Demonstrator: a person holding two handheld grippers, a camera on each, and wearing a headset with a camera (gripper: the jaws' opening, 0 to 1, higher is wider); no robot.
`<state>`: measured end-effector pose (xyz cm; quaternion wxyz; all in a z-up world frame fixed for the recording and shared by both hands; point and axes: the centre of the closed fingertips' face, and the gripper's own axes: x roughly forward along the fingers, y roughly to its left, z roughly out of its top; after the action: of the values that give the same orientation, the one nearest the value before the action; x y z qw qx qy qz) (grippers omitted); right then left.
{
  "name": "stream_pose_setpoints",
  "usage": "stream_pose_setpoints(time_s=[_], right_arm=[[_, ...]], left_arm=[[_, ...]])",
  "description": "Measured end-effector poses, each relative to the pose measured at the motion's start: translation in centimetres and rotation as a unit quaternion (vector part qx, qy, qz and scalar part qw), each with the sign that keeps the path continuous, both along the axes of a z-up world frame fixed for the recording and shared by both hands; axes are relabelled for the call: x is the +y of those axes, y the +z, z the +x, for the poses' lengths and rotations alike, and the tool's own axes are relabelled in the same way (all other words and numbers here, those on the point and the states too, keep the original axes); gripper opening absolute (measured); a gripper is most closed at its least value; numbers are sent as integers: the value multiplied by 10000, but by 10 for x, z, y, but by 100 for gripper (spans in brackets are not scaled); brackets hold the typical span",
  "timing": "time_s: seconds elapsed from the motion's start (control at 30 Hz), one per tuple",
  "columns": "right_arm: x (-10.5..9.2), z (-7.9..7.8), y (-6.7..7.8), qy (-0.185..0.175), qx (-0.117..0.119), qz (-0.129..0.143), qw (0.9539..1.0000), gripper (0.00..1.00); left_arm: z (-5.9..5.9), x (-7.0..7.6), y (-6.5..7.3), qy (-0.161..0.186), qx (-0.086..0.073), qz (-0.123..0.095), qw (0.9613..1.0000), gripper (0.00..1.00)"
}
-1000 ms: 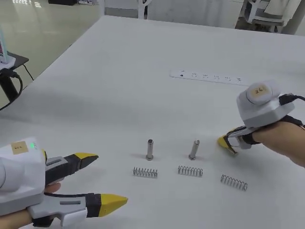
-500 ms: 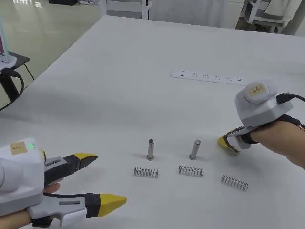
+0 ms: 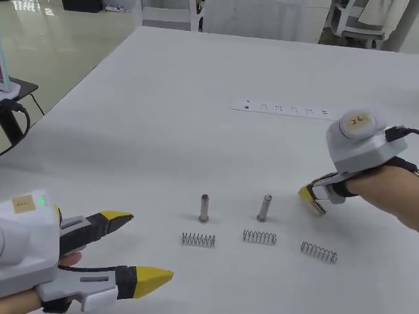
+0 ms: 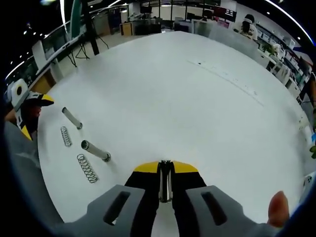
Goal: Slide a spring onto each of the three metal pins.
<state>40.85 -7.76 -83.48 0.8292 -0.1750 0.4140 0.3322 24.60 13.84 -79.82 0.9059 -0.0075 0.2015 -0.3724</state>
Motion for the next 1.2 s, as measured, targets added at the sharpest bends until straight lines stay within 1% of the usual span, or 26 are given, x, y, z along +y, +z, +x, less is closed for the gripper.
stream_pose_setpoints(time_s=[0.27, 0.47, 0.6, 0.93, 1.2], right_arm=[[-4, -10, 10, -1, -128, 61, 9999, 5], [-5, -18, 18, -24, -185, 178, 9997, 5], [-5, -24, 22, 7, -260, 180, 9995, 5], [-8, -32, 27, 26, -351, 225, 9991, 5], [-11, -37, 27, 16, -346, 232, 9991, 5]], left_arm=[[-2, -2, 4, -51, -58, 38, 10000, 68], [-3, -3, 8, -84, -109, 63, 9999, 68], [-4, -4, 11, -94, -150, 71, 9998, 68], [-7, -6, 15, -101, -197, 87, 9997, 68], [-8, -9, 16, -110, -216, 94, 9997, 68]])
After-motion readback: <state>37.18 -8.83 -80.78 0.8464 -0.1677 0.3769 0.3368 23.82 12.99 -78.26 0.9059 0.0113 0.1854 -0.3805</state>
